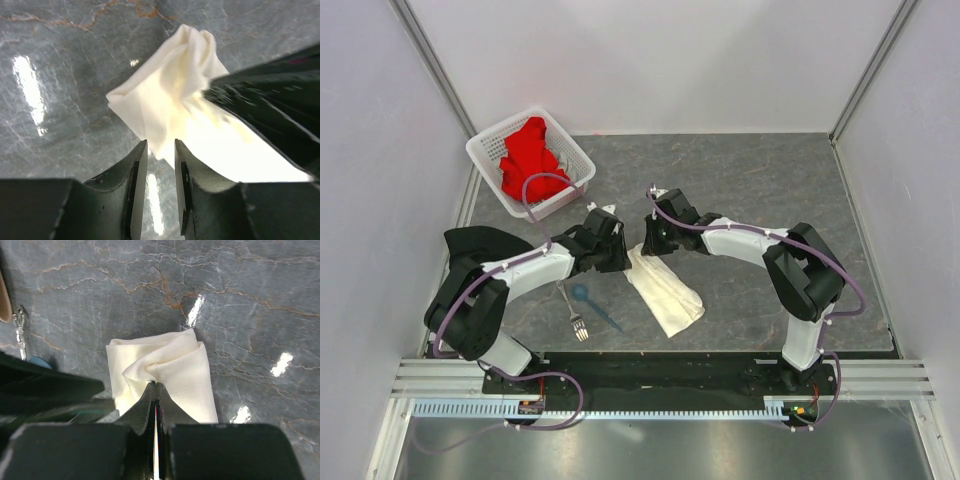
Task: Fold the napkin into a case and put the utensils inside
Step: Stuff the top corner of the smaller-rectangle-folded napkin into the folded napkin.
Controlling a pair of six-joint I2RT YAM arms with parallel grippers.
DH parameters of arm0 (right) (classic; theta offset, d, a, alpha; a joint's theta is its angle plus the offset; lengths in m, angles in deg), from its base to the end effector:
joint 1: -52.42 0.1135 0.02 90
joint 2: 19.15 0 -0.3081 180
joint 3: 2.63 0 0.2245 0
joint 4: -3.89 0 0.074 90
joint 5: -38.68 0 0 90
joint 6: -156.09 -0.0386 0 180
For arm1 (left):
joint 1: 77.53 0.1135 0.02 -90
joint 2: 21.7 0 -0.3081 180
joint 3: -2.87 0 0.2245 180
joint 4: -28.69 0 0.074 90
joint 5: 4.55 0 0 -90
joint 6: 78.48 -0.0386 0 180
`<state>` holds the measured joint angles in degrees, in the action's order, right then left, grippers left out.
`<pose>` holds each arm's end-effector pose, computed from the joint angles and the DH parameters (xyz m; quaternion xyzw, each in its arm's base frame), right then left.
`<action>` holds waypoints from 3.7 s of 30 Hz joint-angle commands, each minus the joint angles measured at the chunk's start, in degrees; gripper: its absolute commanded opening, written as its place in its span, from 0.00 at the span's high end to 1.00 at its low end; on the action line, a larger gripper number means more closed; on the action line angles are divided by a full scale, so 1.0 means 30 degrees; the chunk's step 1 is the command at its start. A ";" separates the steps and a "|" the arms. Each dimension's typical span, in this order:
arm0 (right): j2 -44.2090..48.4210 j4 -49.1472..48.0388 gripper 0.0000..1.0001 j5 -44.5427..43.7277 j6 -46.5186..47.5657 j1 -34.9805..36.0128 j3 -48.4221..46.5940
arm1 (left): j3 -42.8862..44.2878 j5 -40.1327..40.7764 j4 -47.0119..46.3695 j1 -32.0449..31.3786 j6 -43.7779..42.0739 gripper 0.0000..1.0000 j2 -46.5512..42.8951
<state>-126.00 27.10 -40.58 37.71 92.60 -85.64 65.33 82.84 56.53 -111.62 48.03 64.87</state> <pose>0.2940 0.2577 0.2357 -0.1293 0.9181 0.2773 0.2521 0.2275 -0.1561 0.2407 -0.0125 0.9451 -0.2059 0.2535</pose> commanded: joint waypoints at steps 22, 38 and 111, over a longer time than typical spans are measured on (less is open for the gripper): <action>0.0899 0.0889 1.00 0.1663 -0.0295 -0.0475 0.0646 | 0.3389 0.5001 0.2245 -0.2027 -0.1067 0.69 0.2932; -0.0329 0.1473 1.00 0.2426 -0.0705 -0.0036 -0.0055 | 0.3712 0.3625 0.1747 -0.2027 -0.0774 0.94 0.2786; 0.0870 -0.9043 1.00 0.0520 -1.5706 -0.0475 0.6095 | 0.2569 0.4856 0.1688 -0.1120 -0.0628 0.67 0.0968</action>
<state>-124.58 0.21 -38.29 -10.31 91.16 -66.16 73.22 96.06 62.72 -115.99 45.82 68.34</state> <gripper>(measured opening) 0.006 0.348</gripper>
